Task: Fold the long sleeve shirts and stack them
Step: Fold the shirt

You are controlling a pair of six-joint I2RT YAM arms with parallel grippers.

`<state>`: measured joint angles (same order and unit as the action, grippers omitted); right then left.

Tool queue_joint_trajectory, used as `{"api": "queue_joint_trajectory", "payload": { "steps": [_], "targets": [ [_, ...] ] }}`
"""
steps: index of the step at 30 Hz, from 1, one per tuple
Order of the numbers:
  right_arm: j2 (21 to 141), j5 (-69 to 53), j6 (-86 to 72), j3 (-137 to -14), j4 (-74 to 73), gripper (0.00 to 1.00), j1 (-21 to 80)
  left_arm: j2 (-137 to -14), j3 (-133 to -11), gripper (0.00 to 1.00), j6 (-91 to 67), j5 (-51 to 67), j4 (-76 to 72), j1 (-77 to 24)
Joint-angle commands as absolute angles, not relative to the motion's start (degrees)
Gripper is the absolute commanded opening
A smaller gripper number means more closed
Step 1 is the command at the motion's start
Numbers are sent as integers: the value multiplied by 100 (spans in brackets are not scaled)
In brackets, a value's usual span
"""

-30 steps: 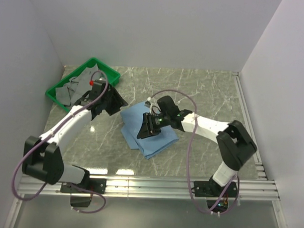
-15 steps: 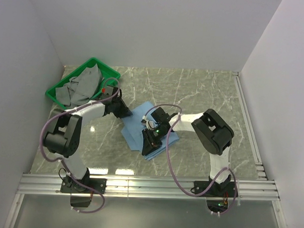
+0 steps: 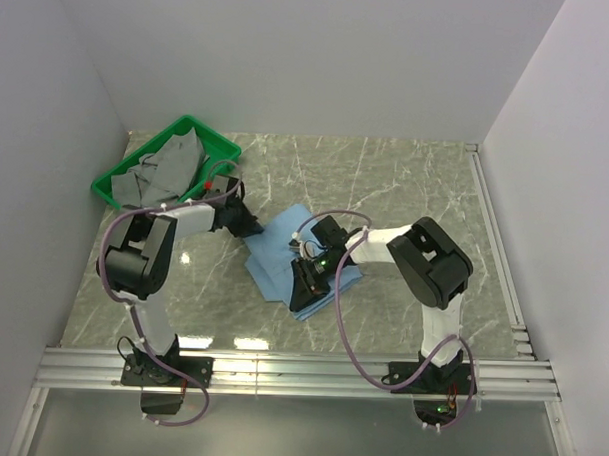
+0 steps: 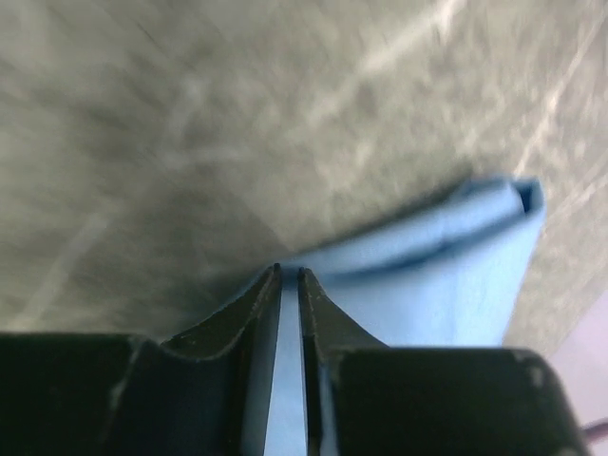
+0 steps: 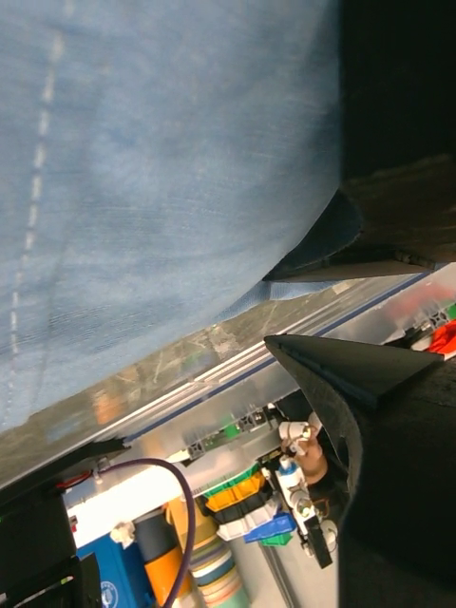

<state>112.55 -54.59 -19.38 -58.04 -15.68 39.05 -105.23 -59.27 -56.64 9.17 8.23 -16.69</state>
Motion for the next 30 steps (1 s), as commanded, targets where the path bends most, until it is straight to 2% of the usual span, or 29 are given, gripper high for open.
{"api": "queue_joint_trajectory", "payload": {
  "steps": [1,5,6,9,14,17,21,30],
  "targets": [
    [11137,-5071,-1855,-5564,-1881,37,3814,-10635,-6003,22,-5406,229,879,-1450],
    [10610,-4922,-1846,-5590,-1925,39,3815,-10093,-6126,29,-5265,123,1019,-1476],
    [10278,-4896,-1915,-5590,-1890,41,3814,-9942,-6109,36,-5273,53,1072,-1477],
    [9688,-4747,-2091,-5677,-1811,49,3815,-9274,-6047,47,-5326,9,1142,-1494],
    [9019,-4439,-2285,-5862,-1749,52,3674,-8237,-6012,62,-5265,-202,1493,-1801],
    [8710,-4342,-2548,-5592,-1399,50,3262,-7885,-5837,63,-5247,-220,1635,-2082],
    [8736,-4640,-2856,-4941,-687,46,2550,-7796,-5188,57,-5370,-53,1354,-2267],
    [9631,-4737,-3024,-3762,298,39,1320,-9104,-4817,42,-5801,158,599,-2259]
  ]
}}
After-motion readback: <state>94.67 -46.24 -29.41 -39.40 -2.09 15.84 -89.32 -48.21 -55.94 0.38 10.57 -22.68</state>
